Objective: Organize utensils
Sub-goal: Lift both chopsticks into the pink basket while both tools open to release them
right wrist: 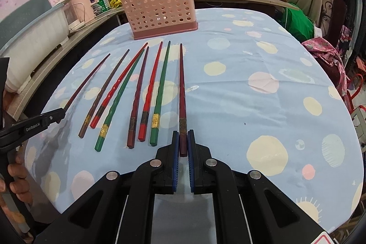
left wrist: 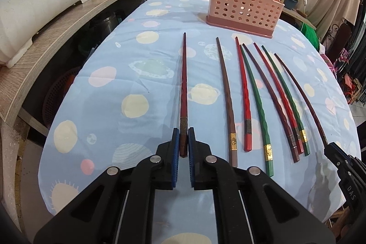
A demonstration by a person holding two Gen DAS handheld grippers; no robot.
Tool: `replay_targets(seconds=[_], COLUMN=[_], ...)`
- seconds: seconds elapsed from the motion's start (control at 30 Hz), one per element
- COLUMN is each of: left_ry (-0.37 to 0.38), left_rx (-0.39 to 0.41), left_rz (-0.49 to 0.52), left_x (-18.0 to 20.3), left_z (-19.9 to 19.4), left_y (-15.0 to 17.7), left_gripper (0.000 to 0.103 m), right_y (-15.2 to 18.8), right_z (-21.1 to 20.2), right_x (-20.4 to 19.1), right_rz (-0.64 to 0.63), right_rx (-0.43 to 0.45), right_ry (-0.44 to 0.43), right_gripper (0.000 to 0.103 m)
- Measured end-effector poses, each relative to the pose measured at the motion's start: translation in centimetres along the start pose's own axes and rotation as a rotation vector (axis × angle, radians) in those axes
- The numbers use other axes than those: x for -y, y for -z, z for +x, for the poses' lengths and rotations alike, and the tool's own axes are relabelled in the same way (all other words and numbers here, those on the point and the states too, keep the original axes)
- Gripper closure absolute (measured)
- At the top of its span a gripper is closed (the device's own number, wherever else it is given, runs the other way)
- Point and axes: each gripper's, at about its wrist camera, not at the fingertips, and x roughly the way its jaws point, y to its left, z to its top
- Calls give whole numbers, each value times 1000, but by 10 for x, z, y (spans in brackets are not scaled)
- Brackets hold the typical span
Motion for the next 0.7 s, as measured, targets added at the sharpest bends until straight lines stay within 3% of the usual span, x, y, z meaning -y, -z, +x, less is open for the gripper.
replay_targets(seconds=[0.37, 0.7], left_ry=[26, 48], left_rx=[81, 176], left_rz=[-16, -9], left_x=[-1, 1], left_z=[-42, -84], left_y=[-18, -51], left_gripper=[96, 96], right_y=[-18, -59], right_z=[-31, -72], right_x=[9, 20], right_rz=[23, 47], right_rx=[75, 200], right_ry=[-17, -46], right_gripper=[96, 96])
